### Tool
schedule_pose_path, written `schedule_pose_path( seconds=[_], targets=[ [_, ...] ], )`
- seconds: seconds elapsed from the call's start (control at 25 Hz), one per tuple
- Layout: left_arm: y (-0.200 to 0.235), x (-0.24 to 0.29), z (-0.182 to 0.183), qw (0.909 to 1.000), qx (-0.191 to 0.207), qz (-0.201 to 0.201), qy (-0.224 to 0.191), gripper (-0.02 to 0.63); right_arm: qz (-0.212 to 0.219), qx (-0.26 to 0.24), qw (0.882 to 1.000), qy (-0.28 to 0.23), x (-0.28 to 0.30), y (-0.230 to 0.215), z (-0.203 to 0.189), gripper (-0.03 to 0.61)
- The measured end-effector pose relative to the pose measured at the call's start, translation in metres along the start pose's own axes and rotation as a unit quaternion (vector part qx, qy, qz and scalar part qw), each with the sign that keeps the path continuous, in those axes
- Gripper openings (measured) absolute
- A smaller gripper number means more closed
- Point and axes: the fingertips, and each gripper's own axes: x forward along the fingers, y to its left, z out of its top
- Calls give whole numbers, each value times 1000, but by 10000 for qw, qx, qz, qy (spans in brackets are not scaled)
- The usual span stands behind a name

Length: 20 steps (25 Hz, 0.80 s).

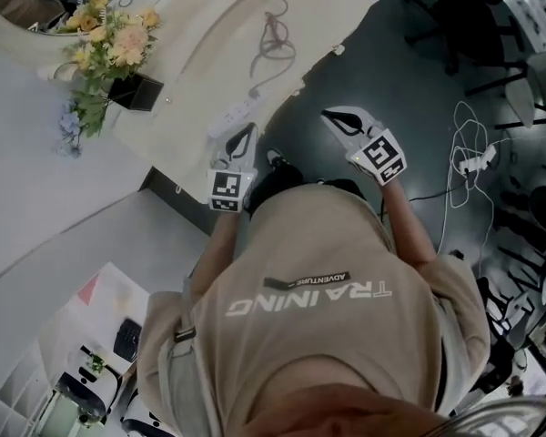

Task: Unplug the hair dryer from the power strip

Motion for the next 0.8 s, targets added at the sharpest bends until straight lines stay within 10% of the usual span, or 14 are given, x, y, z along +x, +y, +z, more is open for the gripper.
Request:
schedule_pose_path(
  seconds=[0.44, 0.8],
  targets=[
    [48, 29, -11, 9986, -495, -179, -96, 6, 131, 184, 9978, 622, 55, 2, 3, 3],
    [77, 33, -11, 9985, -473, 237, 104, 6, 1228, -60, 9865, 1081, 119, 7, -15, 4]
  ],
)
